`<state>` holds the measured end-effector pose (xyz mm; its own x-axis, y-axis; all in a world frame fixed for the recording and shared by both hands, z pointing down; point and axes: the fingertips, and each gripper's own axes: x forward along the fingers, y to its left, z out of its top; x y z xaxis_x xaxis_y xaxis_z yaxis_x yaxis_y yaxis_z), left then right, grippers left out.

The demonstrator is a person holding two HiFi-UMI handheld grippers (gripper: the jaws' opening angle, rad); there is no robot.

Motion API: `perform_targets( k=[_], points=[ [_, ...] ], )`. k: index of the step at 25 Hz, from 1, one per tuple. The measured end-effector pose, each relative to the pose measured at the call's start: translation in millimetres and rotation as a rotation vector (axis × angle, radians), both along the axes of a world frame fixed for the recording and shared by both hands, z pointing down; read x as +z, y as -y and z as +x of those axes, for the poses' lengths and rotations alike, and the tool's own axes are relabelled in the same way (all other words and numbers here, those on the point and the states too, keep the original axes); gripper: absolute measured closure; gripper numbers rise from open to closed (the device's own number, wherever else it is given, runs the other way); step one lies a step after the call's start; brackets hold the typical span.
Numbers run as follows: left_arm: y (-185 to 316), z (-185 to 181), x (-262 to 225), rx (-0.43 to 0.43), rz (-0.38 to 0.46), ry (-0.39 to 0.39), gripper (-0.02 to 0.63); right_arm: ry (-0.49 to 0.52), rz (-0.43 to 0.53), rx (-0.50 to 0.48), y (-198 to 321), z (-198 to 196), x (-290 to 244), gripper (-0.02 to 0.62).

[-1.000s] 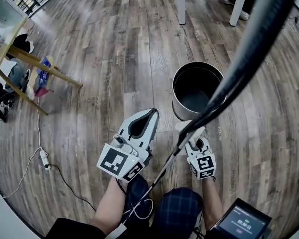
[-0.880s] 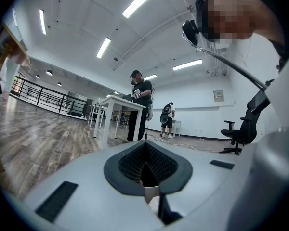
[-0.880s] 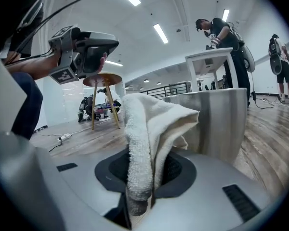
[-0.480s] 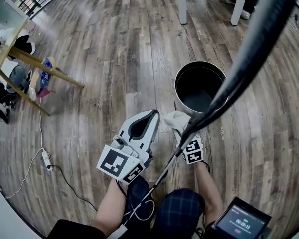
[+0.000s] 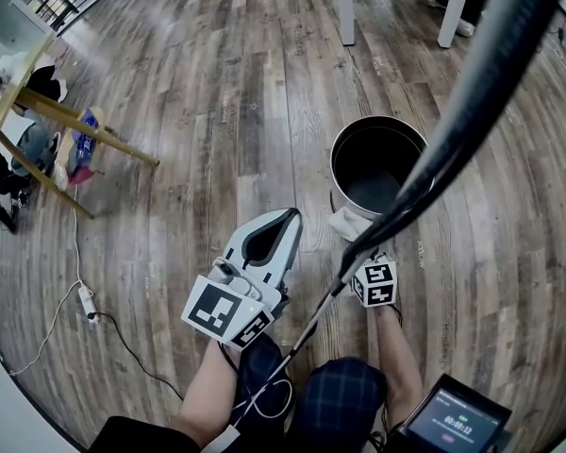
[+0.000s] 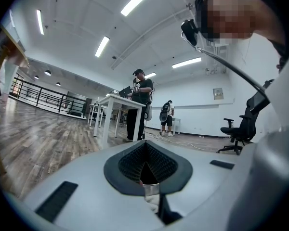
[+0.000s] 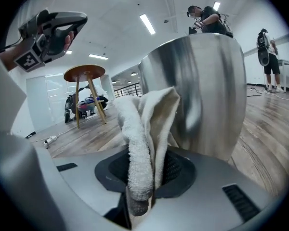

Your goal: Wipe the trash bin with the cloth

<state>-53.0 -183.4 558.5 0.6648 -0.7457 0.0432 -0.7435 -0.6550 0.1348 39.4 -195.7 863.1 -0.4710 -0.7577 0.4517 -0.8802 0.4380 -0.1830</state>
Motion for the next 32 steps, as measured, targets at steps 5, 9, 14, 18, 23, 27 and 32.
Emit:
perform_targets(
  k=[5, 9, 14, 18, 23, 27, 32],
  points=[
    [-0.6, 0.5, -1.6, -0.001, 0.000, 0.000, 0.609, -0.021, 0.009, 0.033, -8.7, 30.0, 3.1, 0.503],
    [-0.7, 3.3, -1.6, 0.006, 0.001, 0.001, 0.609, -0.014, 0.016, 0.103, -16.9, 61.5, 3.0, 0.503],
    [-2.0, 9.0, 0.1, 0.018, 0.005, 0.010, 0.609, -0.004, 0.015, 0.187, -19.1, 97.7, 6.2, 0.503],
    [-2.5, 9.4, -0.1, 0.017, 0.007, 0.016, 0.609, -0.012, 0.011, 0.234, -15.7, 122.4, 8.1, 0.503],
    [-2.3, 6.1, -1.8, 0.011, 0.011, 0.023, 0.609, -0.016, 0.012, 0.290, -8.0, 147.4, 8.6, 0.503],
    [-3.4, 6.4, -2.2, 0.009, 0.015, 0.030, 0.609, -0.022, 0.008, 0.326, 0.0, 167.3, 10.8, 0.503],
    [-3.0, 5.1, -2.3, 0.007, 0.014, 0.036, 0.609, -0.019, -0.005, 0.367, 6.5, 186.0, 15.4, 0.503]
  ],
)
